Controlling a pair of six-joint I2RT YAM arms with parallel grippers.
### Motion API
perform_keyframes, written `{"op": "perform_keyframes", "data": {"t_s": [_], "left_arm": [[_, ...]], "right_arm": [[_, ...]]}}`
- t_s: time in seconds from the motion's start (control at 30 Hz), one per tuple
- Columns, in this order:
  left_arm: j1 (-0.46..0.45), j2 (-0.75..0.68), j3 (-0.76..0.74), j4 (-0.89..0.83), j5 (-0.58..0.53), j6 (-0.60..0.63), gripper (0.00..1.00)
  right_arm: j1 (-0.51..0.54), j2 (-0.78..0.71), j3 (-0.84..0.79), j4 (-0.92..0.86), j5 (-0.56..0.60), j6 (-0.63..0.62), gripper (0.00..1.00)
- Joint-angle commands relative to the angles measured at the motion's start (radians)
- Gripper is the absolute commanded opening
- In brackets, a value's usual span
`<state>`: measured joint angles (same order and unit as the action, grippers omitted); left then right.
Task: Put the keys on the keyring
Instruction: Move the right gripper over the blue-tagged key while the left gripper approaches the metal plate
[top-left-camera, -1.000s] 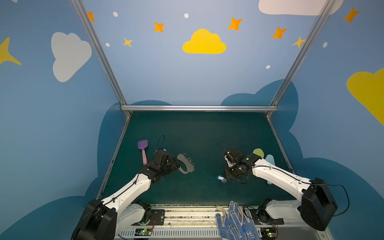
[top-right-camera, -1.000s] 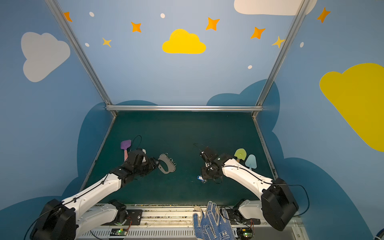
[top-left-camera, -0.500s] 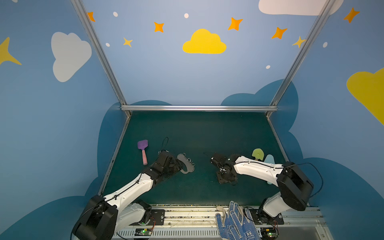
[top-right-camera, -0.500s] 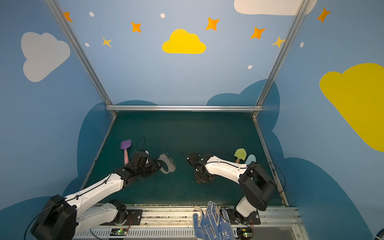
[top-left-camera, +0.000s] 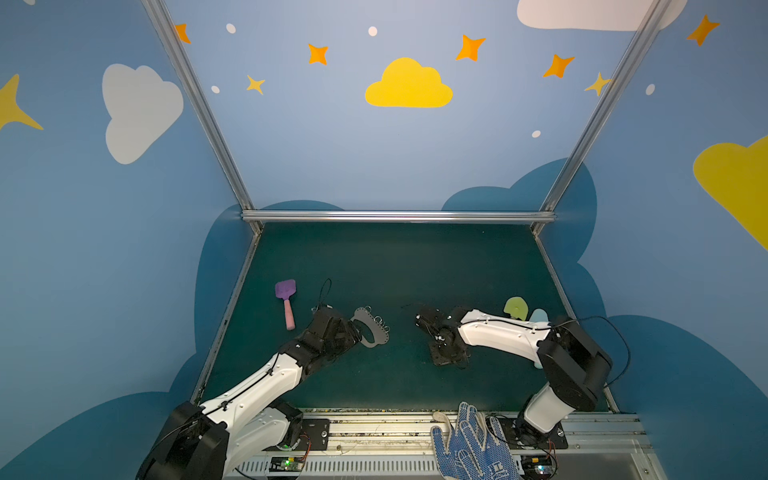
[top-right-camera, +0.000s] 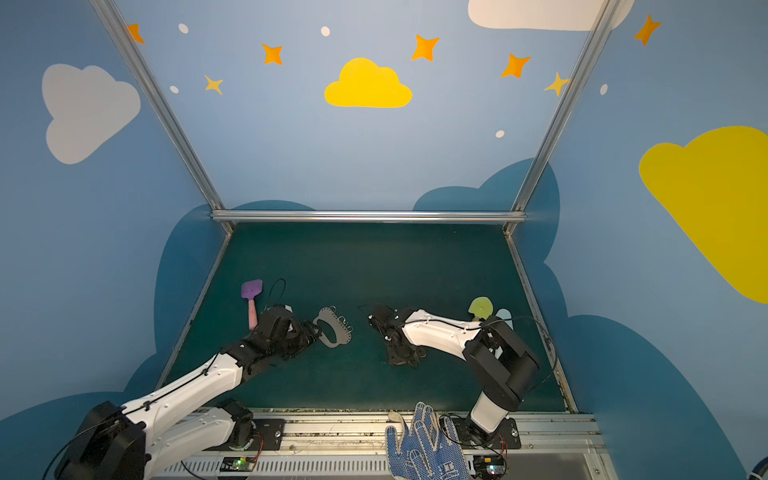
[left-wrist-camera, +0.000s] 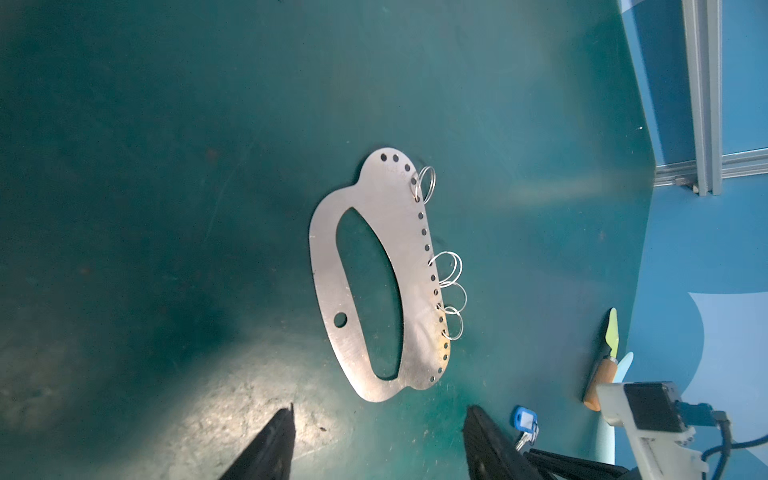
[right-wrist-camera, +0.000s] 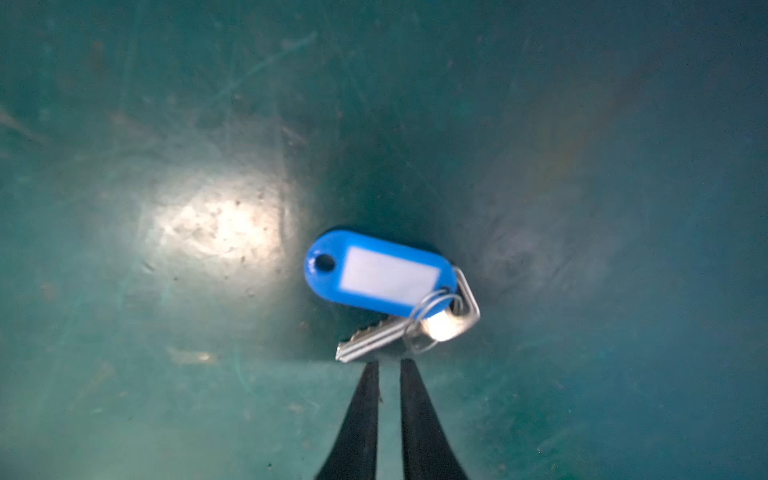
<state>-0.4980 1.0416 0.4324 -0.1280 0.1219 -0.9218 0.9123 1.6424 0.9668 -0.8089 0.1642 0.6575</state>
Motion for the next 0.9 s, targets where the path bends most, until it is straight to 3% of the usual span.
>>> {"op": "perform_keyframes", "data": {"t_s": [0.0,0.27,0.37,0.43,0.63,0.77,0.87], "left_arm": [[-0.003,0.019,0.009,0.002,-0.007,-0.007,0.66],[-0.005,0.057,0.040,0.008,0.009,-0.002,0.66],[-0.008,0.066,0.045,0.015,0.008,-0.005,0.67],[-0.011,0.073,0.049,0.019,0.010,-0.006,0.67],[-0.017,0.087,0.049,0.025,0.010,-0.014,0.67],[-0.020,0.086,0.049,0.022,0.010,-0.015,0.67],[-0.019,0.079,0.045,0.018,0.005,-0.015,0.67]], "right_arm": [[0.002,-0.047,0.031,-0.024,0.012,0.001,0.09],[-0.017,-0.121,0.056,-0.017,0.000,-0.019,0.03],[-0.036,-0.117,0.052,-0.021,0.008,-0.031,0.27],[-0.037,-0.096,0.049,-0.020,0.015,-0.040,0.34],[-0.044,-0.019,0.043,0.010,0.025,-0.048,0.32],[-0.061,0.015,0.047,0.027,0.026,-0.045,0.18],[-0.071,0.022,0.050,0.033,0.025,-0.052,0.15]]}}
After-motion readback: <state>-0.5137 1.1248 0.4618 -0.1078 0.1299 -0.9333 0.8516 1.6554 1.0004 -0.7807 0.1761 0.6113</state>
